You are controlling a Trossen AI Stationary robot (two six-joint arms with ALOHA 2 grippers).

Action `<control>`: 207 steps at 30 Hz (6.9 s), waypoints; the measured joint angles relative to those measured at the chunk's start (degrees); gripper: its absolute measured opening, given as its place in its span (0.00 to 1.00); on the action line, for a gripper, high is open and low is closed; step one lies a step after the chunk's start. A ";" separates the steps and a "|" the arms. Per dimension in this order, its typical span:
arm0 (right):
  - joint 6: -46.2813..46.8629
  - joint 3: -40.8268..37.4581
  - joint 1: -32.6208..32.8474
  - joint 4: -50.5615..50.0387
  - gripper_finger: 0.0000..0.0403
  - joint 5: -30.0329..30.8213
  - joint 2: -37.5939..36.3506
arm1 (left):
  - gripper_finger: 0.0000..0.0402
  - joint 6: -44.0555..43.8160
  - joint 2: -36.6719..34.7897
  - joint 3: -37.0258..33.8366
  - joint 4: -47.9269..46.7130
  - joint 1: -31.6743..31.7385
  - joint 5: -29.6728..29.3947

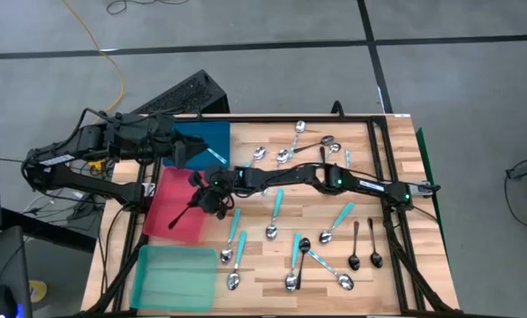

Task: Sort silverware by color (type)
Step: Put the black spoon into the red bin, then put the light blue spoon into the light blue bin

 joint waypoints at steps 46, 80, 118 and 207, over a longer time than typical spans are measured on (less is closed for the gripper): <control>2.40 0.09 -1.13 4.17 0.24 2.55 2.04 | 0.48 0.44 0.02 -0.02 -0.37 -0.01 -1.78; 28.65 0.02 -12.08 -69.23 0.24 19.03 -22.55 | 0.48 8.66 -0.02 -0.02 3.61 -0.02 -4.97; 16.71 -9.70 -8.84 -49.47 0.31 6.96 -21.68 | 0.48 10.04 0.04 -0.02 2.43 -0.01 -6.67; 13.10 -5.60 6.70 -53.44 0.19 1.07 -7.71 | 0.48 8.14 0.13 -0.02 -0.39 -0.01 -7.84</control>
